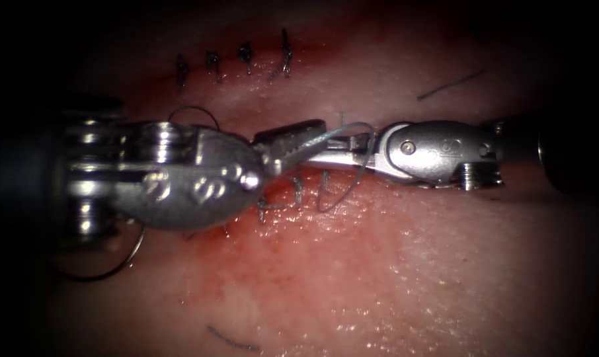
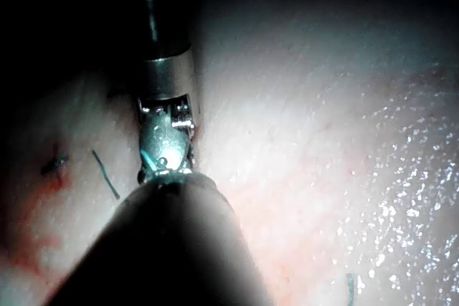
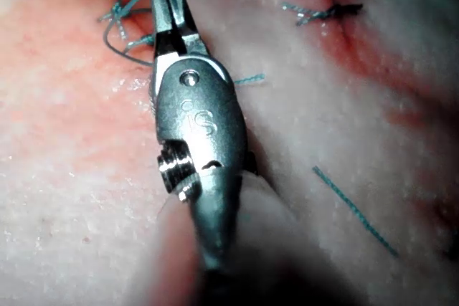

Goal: Wound Closure

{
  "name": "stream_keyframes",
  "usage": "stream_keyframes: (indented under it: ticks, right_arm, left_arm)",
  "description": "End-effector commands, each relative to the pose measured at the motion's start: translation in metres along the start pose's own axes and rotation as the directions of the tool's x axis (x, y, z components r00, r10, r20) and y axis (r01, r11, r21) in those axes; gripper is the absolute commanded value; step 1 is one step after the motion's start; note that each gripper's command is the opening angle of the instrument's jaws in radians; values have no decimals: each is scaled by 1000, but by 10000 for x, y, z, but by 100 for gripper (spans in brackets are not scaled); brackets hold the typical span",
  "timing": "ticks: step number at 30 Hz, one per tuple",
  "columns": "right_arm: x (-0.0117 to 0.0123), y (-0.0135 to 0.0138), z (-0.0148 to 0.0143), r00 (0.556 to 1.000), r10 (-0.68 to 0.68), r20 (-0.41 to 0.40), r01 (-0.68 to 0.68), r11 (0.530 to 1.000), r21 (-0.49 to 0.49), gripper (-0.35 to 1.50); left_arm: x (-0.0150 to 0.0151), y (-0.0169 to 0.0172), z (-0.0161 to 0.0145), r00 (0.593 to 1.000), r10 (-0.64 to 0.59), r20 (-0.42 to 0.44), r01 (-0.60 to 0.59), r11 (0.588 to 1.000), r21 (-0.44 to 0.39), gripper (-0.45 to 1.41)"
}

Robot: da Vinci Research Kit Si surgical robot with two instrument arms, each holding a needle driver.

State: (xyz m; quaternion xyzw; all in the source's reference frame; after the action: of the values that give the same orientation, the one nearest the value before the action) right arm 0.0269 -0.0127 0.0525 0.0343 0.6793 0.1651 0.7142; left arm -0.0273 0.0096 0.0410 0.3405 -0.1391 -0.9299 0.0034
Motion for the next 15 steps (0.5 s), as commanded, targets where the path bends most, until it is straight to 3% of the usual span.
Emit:
stream_keyframes:
  ticks: [1,5,12,15]
  right_arm:
    - [-5,-6,9,1000,2,-3,-2,1000,7,-35]
    - [2,-14,7,1000,12,-28,-10,997,72,-35]
    - [8,-21,8,998,21,-62,-13,991,133,-35]
    - [13,-25,5,994,52,-99,-35,986,160,-35]
  left_arm:
    - [1,4,7,1000,0,2,0,1000,-1,-45]
    - [-30,1,26,999,16,51,-17,999,28,-45]
    - [-51,7,47,996,22,90,-27,998,56,-45]
    - [-72,16,70,994,9,111,-19,996,85,-45]
